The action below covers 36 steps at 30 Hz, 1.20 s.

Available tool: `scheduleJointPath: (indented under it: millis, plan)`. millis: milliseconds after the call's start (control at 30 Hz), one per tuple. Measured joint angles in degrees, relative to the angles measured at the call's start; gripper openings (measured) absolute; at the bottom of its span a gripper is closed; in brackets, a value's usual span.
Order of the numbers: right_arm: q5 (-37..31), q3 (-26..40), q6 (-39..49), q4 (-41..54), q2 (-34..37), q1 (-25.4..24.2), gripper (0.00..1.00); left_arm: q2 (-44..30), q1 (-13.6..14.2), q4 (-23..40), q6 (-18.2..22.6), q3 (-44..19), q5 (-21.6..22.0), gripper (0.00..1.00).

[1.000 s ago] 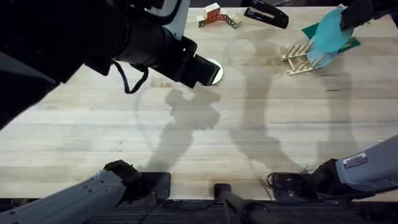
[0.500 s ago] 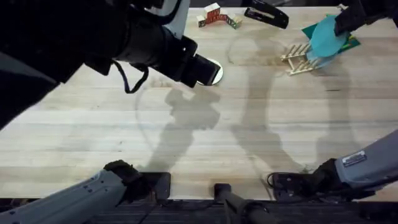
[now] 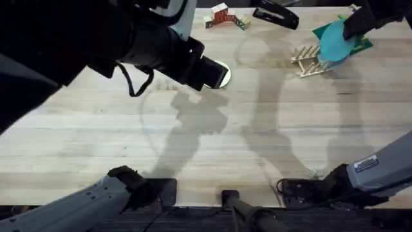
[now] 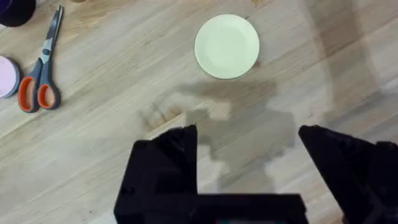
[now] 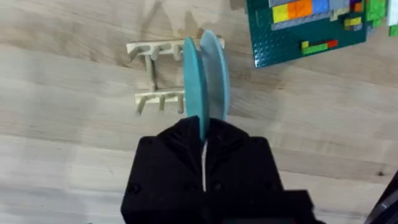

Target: Pick up the plates from the table one by one and place each into a slot on the dish rack.

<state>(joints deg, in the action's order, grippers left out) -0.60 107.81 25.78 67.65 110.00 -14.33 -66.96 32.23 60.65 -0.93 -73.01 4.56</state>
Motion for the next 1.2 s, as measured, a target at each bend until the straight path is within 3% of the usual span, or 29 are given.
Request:
scheduleJointPath:
  millis: [1200]
  plan:
    - [0.0, 0.0, 0.0, 1.2, 2.8, 0.0, 0.029, 0.0, 0.0, 0.0, 0.0, 0.0, 0.0, 0.993]
